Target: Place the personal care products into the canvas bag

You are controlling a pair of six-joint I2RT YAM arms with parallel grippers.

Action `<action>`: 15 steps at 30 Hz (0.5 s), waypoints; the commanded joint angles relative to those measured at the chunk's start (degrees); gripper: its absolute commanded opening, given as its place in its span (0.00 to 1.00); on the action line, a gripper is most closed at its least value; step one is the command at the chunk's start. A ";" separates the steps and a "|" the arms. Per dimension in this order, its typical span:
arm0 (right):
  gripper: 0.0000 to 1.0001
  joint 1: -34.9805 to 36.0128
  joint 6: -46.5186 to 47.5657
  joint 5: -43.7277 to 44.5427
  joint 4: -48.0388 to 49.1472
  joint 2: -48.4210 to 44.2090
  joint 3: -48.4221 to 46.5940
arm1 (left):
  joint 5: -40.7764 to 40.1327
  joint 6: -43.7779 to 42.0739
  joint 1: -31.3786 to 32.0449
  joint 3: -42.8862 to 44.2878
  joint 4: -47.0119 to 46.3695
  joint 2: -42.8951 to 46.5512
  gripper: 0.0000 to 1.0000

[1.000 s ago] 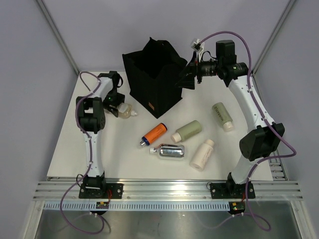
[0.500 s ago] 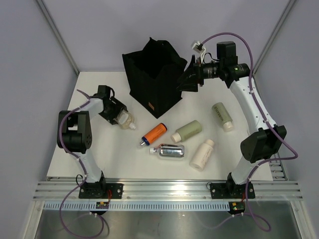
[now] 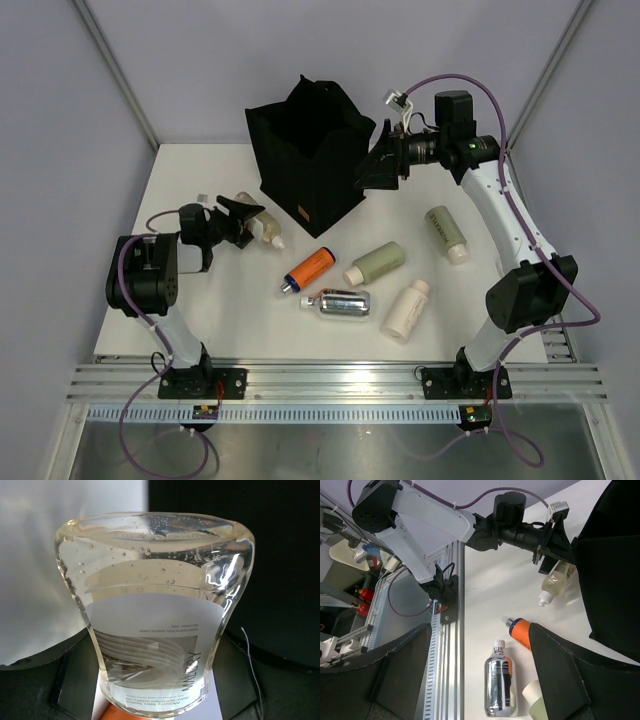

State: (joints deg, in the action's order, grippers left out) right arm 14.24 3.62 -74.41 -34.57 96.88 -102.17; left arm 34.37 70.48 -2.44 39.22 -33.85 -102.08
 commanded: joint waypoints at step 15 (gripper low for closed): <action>0.87 -2.90 13.35 6.21 -10.35 -2.93 -1.89 | 8.79 -0.51 3.91 28.58 -12.15 18.24 0.00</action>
State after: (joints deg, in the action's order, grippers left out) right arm 12.47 14.02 -69.47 -43.40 96.55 -102.41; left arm 43.22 75.53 -1.61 55.51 -46.63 -90.35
